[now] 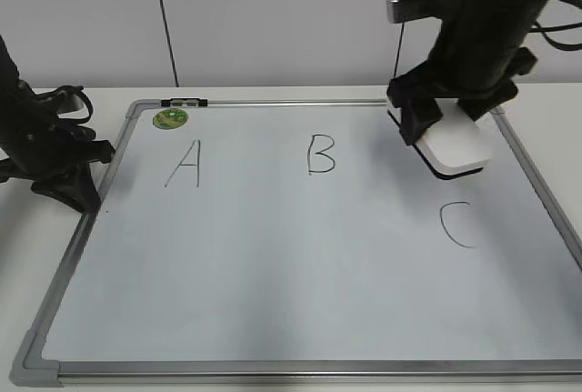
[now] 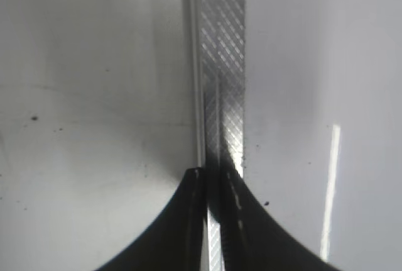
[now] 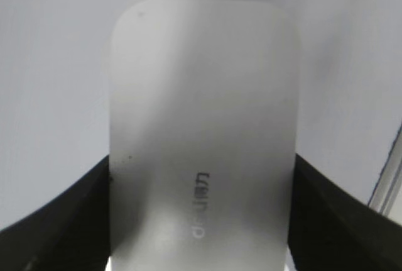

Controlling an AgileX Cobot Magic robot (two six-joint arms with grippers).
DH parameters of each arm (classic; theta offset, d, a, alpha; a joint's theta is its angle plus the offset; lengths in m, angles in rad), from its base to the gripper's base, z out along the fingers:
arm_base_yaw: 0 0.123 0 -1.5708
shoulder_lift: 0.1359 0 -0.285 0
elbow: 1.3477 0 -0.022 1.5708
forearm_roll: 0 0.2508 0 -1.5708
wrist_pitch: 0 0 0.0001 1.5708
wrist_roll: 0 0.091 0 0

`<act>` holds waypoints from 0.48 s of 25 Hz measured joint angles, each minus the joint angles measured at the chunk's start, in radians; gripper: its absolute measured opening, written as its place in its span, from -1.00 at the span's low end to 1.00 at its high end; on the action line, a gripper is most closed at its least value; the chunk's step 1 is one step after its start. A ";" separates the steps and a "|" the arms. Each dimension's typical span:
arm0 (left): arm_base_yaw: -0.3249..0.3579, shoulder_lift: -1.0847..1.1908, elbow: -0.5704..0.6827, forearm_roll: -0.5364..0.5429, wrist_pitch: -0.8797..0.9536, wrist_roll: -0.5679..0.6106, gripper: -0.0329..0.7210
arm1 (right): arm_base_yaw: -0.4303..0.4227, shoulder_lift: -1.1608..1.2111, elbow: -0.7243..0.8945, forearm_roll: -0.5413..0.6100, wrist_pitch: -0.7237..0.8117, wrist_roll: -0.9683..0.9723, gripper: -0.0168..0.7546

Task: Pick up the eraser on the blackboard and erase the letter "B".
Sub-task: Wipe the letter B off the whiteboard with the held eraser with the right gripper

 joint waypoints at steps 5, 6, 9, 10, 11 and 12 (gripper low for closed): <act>0.000 0.000 0.000 0.000 0.000 0.000 -0.83 | 0.047 0.164 -0.192 0.010 0.056 0.000 0.46; 0.000 0.000 0.000 0.000 0.000 0.000 -0.83 | 0.049 0.176 -0.204 0.010 0.060 0.000 0.46; 0.000 0.000 0.000 0.000 0.000 0.000 -0.83 | 0.053 0.298 -0.334 0.035 0.115 0.000 0.46; 0.000 0.000 0.000 0.000 0.000 0.000 -0.83 | 0.053 0.324 -0.362 0.035 0.127 0.000 0.46; 0.000 0.000 0.000 0.000 0.002 0.000 -0.83 | 0.053 0.353 -0.395 0.040 0.135 0.000 0.46; 0.000 0.000 0.000 0.000 0.002 0.000 -0.83 | 0.053 0.380 -0.427 0.042 0.139 0.000 0.46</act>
